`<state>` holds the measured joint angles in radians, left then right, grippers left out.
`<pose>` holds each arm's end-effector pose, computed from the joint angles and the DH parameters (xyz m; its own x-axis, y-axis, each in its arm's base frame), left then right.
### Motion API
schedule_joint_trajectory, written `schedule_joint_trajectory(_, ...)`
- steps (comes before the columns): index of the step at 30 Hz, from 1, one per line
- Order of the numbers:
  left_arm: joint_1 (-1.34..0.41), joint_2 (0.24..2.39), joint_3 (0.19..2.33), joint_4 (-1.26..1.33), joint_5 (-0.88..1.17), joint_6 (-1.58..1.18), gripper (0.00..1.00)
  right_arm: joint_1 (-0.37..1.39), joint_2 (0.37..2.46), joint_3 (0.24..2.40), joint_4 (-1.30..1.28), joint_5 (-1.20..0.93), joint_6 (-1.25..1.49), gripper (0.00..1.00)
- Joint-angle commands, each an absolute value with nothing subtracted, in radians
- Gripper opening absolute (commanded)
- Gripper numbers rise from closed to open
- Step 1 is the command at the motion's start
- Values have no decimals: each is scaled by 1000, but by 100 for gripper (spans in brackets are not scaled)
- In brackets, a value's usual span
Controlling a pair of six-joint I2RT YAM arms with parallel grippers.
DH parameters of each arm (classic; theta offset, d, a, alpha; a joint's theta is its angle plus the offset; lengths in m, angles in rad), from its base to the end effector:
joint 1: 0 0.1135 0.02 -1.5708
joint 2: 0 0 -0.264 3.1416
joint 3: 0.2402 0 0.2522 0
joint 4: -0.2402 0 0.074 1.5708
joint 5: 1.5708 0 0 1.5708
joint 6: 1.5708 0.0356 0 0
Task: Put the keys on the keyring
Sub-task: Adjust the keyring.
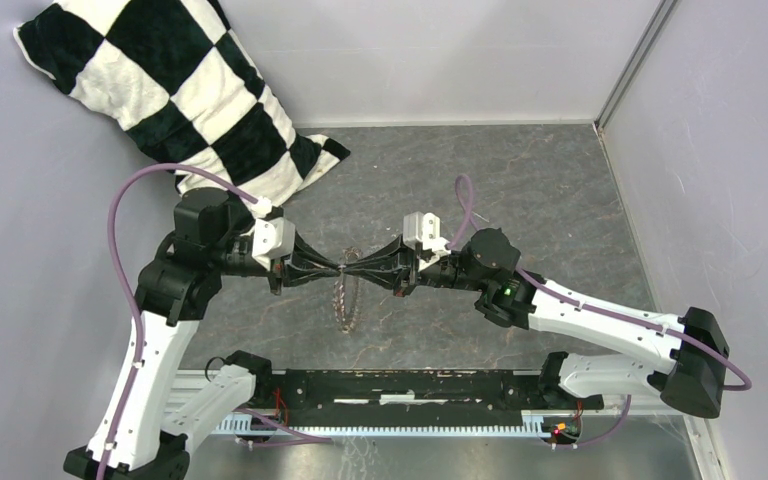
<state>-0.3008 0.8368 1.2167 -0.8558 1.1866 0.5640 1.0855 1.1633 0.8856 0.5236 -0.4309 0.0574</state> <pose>0.1106 -0.0689 0.4161 0.1103 0.1756 -0.9783 0.9929 0.0236 0.1162 0.1130 0.2462 0.3723 0.0564 0.2187 -0.9742 -0.9975 0.0530 -0.0459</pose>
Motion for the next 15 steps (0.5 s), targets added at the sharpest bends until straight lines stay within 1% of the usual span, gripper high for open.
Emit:
schedule_joint_trajectory(1, -304, 829, 1198, -818, 1167, 507, 17, 1092, 1159, 882, 628, -411, 79, 1)
schedule_joint_trajectory(4, -304, 825, 1192, -818, 1171, 508, 22, 1092, 1161, 876, 645, -415, 90, 1)
schedule_joint_trajectory(7, -303, 824, 1190, -787, 1173, 478, 21, 1092, 1163, 872, 653, -419, 98, 1)
schedule_joint_trajectory(12, -304, 816, 1186, -714, 1158, 425, 13, 1092, 1166, 869, 655, -423, 102, 1)
schedule_joint_trajectory(15, -304, 808, 1182, -707, 1154, 430, 4, 1093, 1167, 861, 654, -428, 106, 1)
